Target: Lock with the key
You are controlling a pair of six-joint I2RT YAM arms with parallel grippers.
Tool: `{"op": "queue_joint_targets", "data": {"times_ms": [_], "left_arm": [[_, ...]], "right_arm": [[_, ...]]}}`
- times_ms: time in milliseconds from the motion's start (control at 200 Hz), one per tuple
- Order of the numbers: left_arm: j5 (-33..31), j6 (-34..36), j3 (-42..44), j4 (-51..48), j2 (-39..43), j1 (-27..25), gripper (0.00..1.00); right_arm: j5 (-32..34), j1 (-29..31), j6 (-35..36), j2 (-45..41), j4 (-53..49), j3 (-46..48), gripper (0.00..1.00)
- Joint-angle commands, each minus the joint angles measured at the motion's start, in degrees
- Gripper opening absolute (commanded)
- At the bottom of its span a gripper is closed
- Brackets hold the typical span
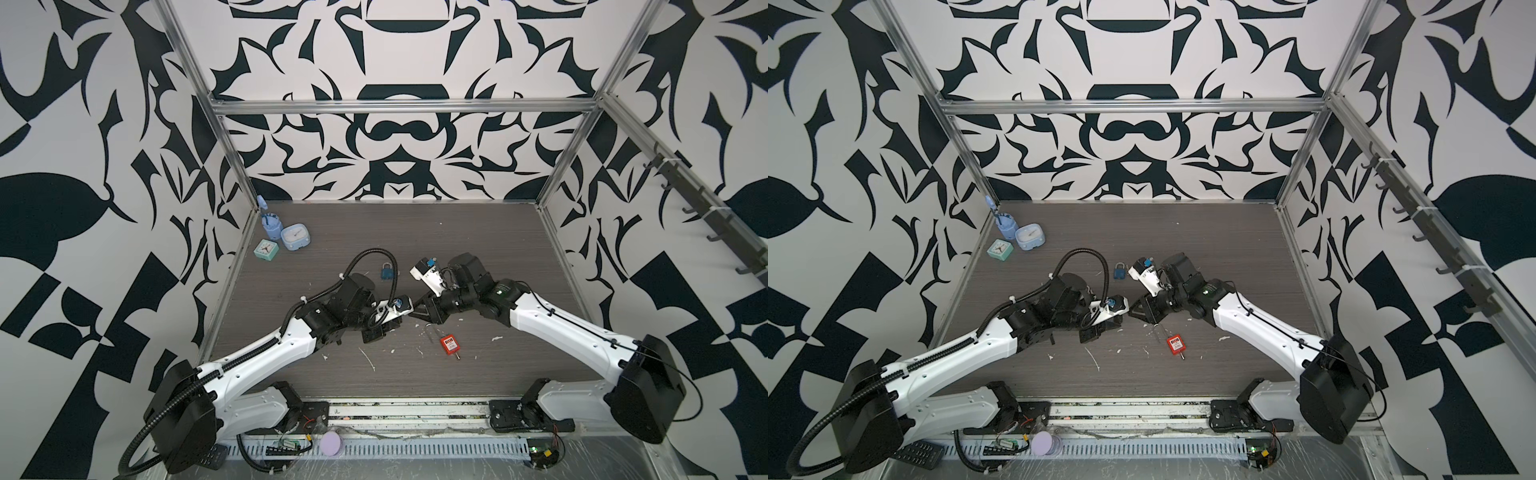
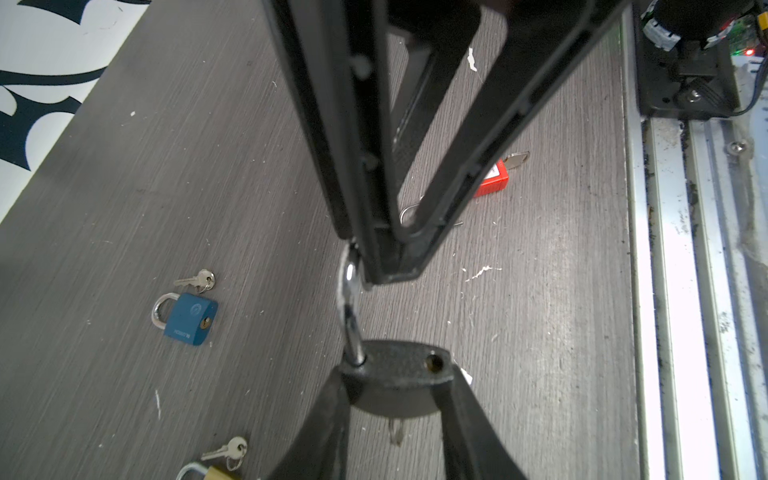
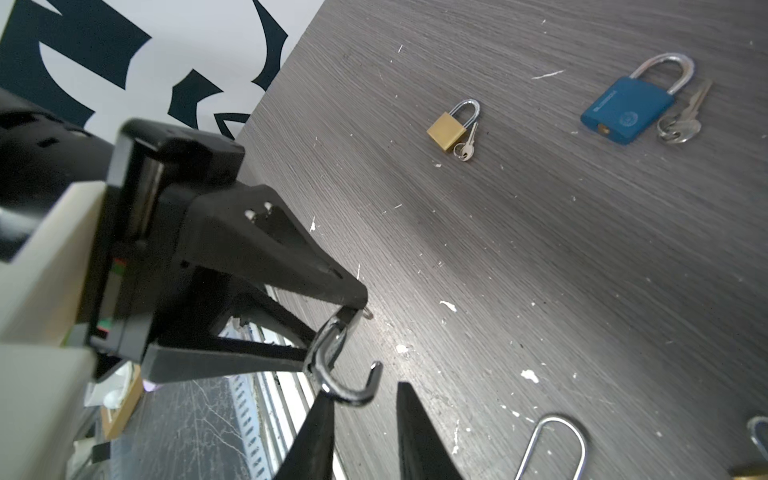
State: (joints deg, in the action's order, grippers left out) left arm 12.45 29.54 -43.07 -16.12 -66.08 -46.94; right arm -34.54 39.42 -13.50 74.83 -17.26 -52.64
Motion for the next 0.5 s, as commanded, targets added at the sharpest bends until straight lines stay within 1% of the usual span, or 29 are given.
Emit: {"op": "queue_joint_targets", "data": {"times_ms": [0,130,200,290,450,485,500], "left_arm": [[-1.9,-0.1,-1.8,-0.4,-0.7,0.2,0.0],[-5.8,-0.3,-2.8,0.2,-2.4,0.2,0.0],[-7.5,-0.3,-3.2,0.7,-3.1,0.2,0.0],[-8.5,-0.2,-3.3,1.4,-3.4,0.2,0.0],[-8.1,-0.1,-3.3,1.9,-3.7,0.2,0.0],[-8.0,-0.1,-3.3,2.0,-3.7,0.2,0.0],[-7.9,-0.1,-3.3,2.1,-3.6,0.2,0.0]], "right_arm": [[-1.1,0.0,-0.9,-0.5,3.2,-2.1,0.22],[-1.7,0.0,-2.8,0.9,4.8,-2.0,0.16],[-2.2,0.0,-4.1,1.9,5.9,-2.0,0.15],[-3.0,0.1,-5.2,3.0,7.2,-2.0,0.14],[-2.7,0.2,-5.4,3.8,7.8,-2.4,0.14],[-2.4,0.2,-5.4,3.9,7.7,-2.5,0.15],[-2.2,0.3,-5.4,4.0,7.7,-2.5,0.17]]}}
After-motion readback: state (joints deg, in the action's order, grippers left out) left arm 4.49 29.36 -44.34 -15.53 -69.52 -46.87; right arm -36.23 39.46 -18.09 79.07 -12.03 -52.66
